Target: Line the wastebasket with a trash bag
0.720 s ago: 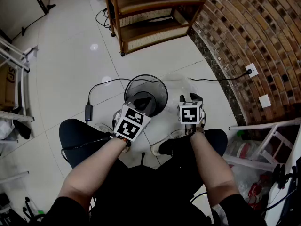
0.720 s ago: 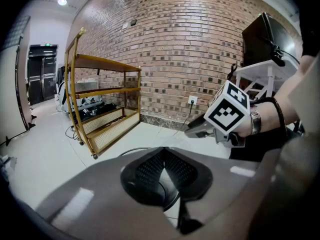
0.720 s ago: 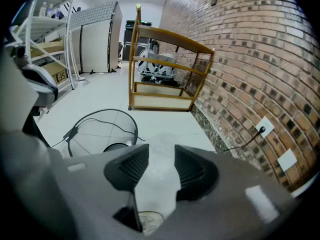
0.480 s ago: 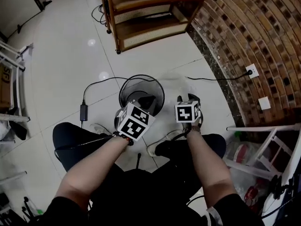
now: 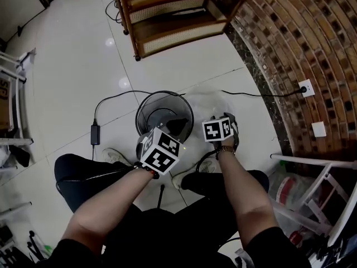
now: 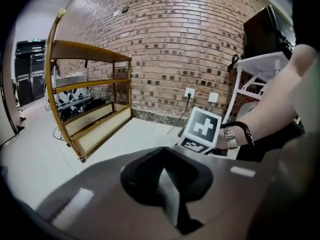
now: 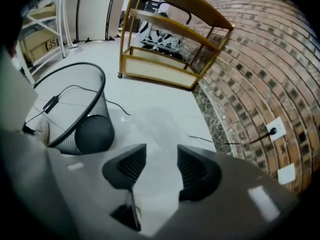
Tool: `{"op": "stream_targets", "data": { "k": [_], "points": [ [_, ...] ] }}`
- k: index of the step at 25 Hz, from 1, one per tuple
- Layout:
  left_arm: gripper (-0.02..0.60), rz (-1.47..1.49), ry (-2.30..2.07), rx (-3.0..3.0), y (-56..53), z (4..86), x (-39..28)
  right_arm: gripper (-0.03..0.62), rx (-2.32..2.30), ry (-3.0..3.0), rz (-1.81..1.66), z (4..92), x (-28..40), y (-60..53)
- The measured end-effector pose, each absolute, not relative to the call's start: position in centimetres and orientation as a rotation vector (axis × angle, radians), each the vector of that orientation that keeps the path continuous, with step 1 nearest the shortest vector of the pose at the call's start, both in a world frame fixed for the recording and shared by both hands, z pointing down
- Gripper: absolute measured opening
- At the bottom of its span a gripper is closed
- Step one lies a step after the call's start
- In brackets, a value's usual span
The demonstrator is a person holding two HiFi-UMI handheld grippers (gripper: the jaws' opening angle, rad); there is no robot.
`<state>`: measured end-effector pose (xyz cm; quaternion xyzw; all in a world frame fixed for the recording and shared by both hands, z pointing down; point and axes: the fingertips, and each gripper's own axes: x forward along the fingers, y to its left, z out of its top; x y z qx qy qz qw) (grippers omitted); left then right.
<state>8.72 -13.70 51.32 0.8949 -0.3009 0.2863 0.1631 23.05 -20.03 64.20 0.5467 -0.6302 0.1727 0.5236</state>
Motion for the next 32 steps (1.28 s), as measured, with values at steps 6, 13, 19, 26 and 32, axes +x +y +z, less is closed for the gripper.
{"op": "stream_targets", "data": {
  "k": [6, 13, 19, 26, 32],
  "points": [
    [0.002, 0.835, -0.865, 2.535, -13.9, 51.8, 8.3, 0.110, 1.306, -1.427, 0.404, 65.3, 24.7, -20.9],
    [0.002, 0.824, -0.876, 2.547, -13.7, 50.9, 8.2, 0.003, 1.380, -1.410, 0.383, 62.6, 26.3, -21.4],
    [0.002, 0.781, -0.908, 2.566, -13.4, 49.2, 7.9, 0.003, 1.429, -1.435, 0.377, 58.6, 27.2, -21.7],
    [0.002, 0.749, -0.931, 2.584, -12.8, 47.5, 7.9, 0.003, 1.441, -1.478, 0.365, 53.3, 27.6, -21.8],
    [0.005, 0.709, -0.947, 2.583, -12.4, 46.5, 7.8, 0.003, 1.445, -1.510, 0.314, 47.6, 27.4, -21.9]
  ]
}}
